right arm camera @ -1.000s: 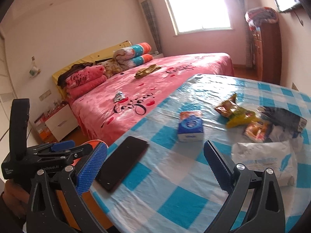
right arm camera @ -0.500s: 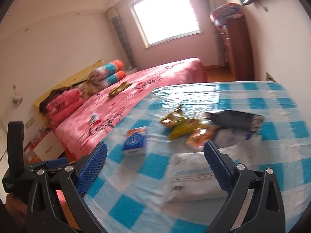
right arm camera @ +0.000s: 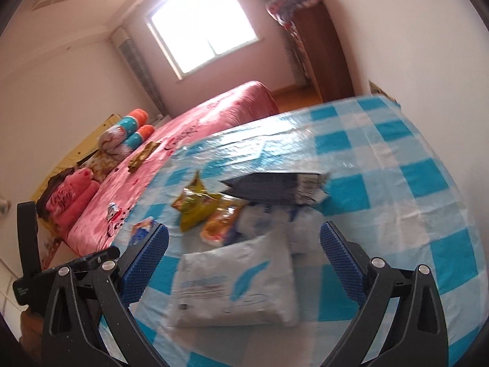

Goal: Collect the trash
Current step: 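Move both open tools back over the table toward the remaining trash, then grasp the blue Vinda tissue box with the left gripper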

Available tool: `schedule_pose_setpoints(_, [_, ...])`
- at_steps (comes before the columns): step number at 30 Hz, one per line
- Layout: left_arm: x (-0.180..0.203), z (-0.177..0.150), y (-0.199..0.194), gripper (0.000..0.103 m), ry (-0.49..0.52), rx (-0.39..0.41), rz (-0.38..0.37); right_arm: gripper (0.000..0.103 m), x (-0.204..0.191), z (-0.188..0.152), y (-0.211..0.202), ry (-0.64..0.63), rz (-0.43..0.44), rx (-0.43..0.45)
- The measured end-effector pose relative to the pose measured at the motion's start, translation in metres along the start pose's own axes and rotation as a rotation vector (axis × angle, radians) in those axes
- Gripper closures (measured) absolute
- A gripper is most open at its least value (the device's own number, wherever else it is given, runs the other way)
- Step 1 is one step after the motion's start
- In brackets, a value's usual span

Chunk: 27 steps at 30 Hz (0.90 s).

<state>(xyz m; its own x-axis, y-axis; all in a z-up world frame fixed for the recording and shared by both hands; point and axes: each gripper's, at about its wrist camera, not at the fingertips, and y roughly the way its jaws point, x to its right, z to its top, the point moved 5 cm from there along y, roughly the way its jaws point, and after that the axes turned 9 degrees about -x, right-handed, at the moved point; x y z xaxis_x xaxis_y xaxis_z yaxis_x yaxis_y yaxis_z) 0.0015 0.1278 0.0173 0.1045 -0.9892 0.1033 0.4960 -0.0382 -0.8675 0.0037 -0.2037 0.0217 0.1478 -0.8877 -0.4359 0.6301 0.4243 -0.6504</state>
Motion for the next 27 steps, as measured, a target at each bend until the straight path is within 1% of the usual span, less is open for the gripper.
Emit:
schedule_pose_setpoints(6, [0.006, 0.020, 0.031, 0.021, -0.036, -0.041, 0.004, 0.005, 0.017, 0.000, 0.011, 0.035, 0.001, -0.055])
schedule_pose_setpoints(11, [0.009, 0.030, 0.053, 0.021, -0.038, -0.065, 0.065, 0.005, 0.030, -0.001, 0.018, 0.050, -0.009, -0.088])
schedule_pose_setpoints(17, [0.007, 0.034, 0.064, 0.022, -0.046, -0.068, 0.093, 0.005, 0.037, -0.004, 0.026, 0.061, -0.005, -0.121])
schedule_pose_setpoints(20, [0.008, 0.033, 0.070, 0.028, -0.048, -0.080, 0.097, 0.005, 0.036, -0.005, 0.029, 0.055, 0.013, -0.135])
schedule_pose_setpoints(24, [0.011, 0.034, 0.071, 0.033, -0.032, -0.066, 0.109, 0.005, 0.032, -0.007, 0.033, 0.040, 0.035, -0.155])
schedule_pose_setpoints(27, [0.013, 0.033, 0.069, 0.044, -0.021, -0.055, 0.124, 0.005, 0.029, -0.010, 0.037, 0.036, 0.078, -0.181])
